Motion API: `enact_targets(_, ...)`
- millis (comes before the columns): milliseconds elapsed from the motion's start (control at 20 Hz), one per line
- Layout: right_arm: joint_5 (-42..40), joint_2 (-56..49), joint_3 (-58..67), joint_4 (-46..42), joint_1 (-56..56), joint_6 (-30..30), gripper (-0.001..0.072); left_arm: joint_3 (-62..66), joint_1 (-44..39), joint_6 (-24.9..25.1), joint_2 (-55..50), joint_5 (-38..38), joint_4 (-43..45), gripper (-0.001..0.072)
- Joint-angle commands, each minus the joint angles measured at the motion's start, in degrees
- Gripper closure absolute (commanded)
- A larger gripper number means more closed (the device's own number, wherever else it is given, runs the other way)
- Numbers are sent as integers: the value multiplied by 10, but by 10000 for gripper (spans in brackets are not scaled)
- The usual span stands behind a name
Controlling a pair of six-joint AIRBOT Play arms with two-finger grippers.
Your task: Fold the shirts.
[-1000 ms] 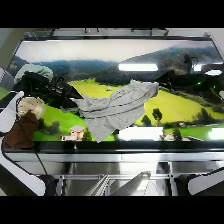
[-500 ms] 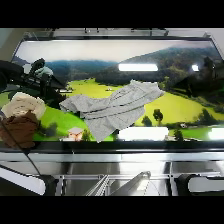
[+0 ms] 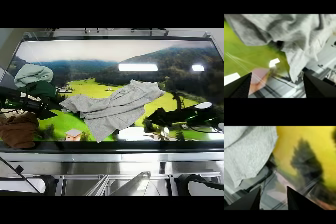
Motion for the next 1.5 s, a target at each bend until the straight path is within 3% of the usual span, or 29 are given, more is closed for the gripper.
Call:
enact_targets(0,-130,-23,-17,92,100,-1,344,-22,4,2,4,-70,6,3)
enact_targets(150,-145,-74,-5,163,142,1,344,-22,-10,2,4,-120,10,3)
enact_targets(200,-137,-88,0,189,149,-1,389,-22,-14,2,4,-138,9,4)
enact_targets(300,-136,-101,15,209,161,-8,389,-22,-19,2,4,-172,9,4)
enact_targets(350,-136,-103,23,212,164,-8,419,-22,-23,2,4,-186,9,4)
enact_targets(400,-136,-103,29,213,164,-12,585,-22,-24,2,4,-196,9,4)
enact_targets(500,-134,-103,35,213,164,-15,689,-22,-33,2,-8,-202,2,4)
enact_targets(700,-134,-103,36,213,164,-23,694,-22,-66,3,-64,-202,-28,4)
enact_targets(800,-133,-103,36,213,164,-25,694,-6,-82,7,-88,-190,-54,177)
enact_targets(900,-127,-103,36,213,164,-26,694,14,-96,7,-106,-160,-50,443)
enact_targets(950,-122,-103,36,213,164,-27,693,22,-96,7,-112,-143,-51,496)
enact_targets(1150,-116,-103,36,213,164,-30,694,58,-72,7,-121,-75,-52,496)
enact_targets(1200,-116,-103,36,213,164,-32,694,67,-60,7,-121,-66,-52,524)
enact_targets(1250,-115,-103,36,213,164,-32,694,72,-50,9,-121,-59,-53,698)
enact_targets(1450,-26,-61,41,213,144,-66,695,99,-32,14,-116,51,-118,680)
